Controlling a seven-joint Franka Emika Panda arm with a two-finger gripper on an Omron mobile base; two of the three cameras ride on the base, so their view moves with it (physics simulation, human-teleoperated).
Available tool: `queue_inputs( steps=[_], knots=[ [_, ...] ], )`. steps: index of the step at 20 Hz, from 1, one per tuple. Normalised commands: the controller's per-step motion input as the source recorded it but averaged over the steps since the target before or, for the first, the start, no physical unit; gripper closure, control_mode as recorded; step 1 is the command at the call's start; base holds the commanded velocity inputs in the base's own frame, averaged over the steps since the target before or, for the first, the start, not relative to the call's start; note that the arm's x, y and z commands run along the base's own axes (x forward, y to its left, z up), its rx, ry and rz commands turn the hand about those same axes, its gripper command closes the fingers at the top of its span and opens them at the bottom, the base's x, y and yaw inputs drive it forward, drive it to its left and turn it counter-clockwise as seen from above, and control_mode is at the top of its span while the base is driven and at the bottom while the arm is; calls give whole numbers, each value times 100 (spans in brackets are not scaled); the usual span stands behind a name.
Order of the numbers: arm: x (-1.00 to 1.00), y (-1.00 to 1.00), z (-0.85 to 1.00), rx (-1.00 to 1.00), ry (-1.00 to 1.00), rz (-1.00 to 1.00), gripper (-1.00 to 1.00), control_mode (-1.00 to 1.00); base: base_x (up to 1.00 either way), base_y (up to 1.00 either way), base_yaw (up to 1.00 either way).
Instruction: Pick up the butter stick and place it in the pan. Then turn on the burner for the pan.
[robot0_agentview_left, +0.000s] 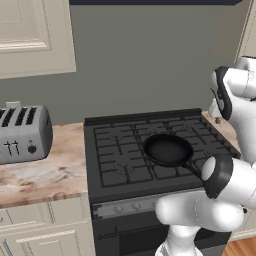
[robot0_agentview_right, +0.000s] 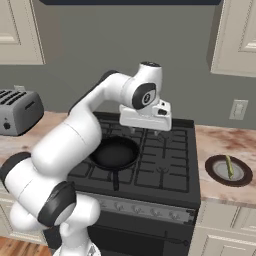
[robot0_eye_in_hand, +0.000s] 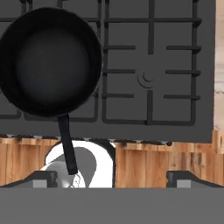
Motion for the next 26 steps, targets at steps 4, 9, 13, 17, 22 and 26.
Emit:
queue_inputs(
  steps=[4,9,13,17,22,26],
  knots=[
    [0,-39,-22,0,0,0,-100,-100,0,0,0],
    [0,-25,-21,0,0,0,-100,-100,0,0,0],
    [0,-24,-11,0,0,0,-100,-100,0,0,0],
    [0,-14,-3,0,0,0,-100,-100,0,0,0],
    [0,-11,-1,0,0,0,-100,-100,0,0,0],
    [0,-18,-11,0,1,0,-100,-100,0,0,0]
  ],
)
